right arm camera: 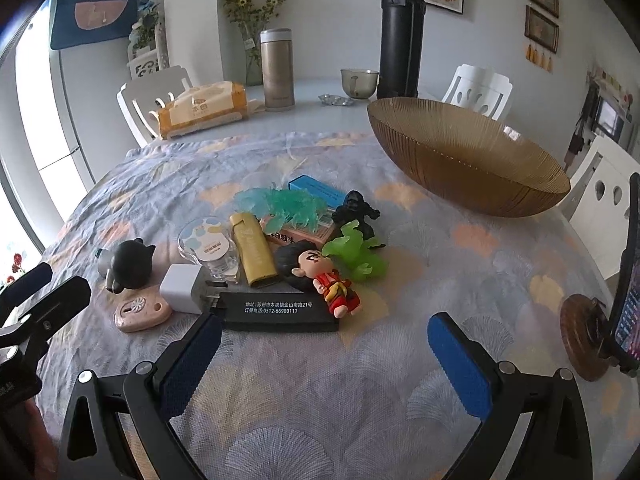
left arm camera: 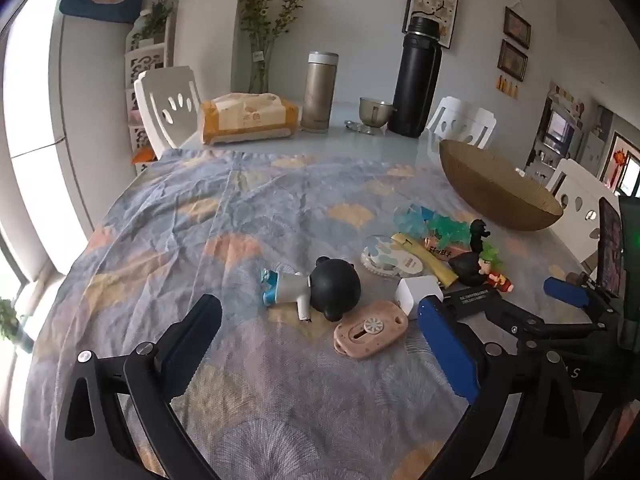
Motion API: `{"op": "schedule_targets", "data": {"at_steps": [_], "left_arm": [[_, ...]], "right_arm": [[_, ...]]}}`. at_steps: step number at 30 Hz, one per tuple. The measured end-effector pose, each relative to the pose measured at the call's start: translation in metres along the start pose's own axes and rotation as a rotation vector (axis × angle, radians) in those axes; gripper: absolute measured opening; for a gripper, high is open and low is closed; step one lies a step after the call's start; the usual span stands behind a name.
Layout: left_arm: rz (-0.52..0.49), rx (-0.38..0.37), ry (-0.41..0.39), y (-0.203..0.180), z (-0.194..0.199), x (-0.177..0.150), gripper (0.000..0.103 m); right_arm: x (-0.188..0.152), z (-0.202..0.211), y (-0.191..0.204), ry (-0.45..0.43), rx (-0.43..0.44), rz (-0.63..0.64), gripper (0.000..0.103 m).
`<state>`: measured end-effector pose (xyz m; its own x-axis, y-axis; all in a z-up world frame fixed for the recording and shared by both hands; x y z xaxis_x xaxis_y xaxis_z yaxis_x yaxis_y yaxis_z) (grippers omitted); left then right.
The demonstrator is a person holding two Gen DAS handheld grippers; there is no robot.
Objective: Organize rigid objects
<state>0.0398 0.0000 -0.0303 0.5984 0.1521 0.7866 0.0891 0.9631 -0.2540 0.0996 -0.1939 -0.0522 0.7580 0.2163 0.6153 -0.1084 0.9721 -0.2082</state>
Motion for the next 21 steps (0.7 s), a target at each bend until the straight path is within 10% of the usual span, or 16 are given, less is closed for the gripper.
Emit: {"op": "schedule_targets", "data": {"at_steps": [21], "left_arm": [[0.002, 0.0, 0.0, -0.0001, -0.0024, -0.0004, 0.099]], "right_arm": [[-0.0029, -0.0002, 0.0013, -0.032, 0.001, -0.016, 0.103]]}}
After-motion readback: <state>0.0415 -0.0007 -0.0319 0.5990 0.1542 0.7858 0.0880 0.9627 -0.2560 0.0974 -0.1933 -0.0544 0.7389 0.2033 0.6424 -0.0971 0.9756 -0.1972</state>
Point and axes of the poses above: each gripper's, at about its wrist camera, not at the fingertips, and z roughly against the way its jaws point, y to its left, x to its top, the point moved 5 cm from there along -z, roughly the way its jaws point, and after that the axes turned 13 degrees about -x, right-handed, at the moved point
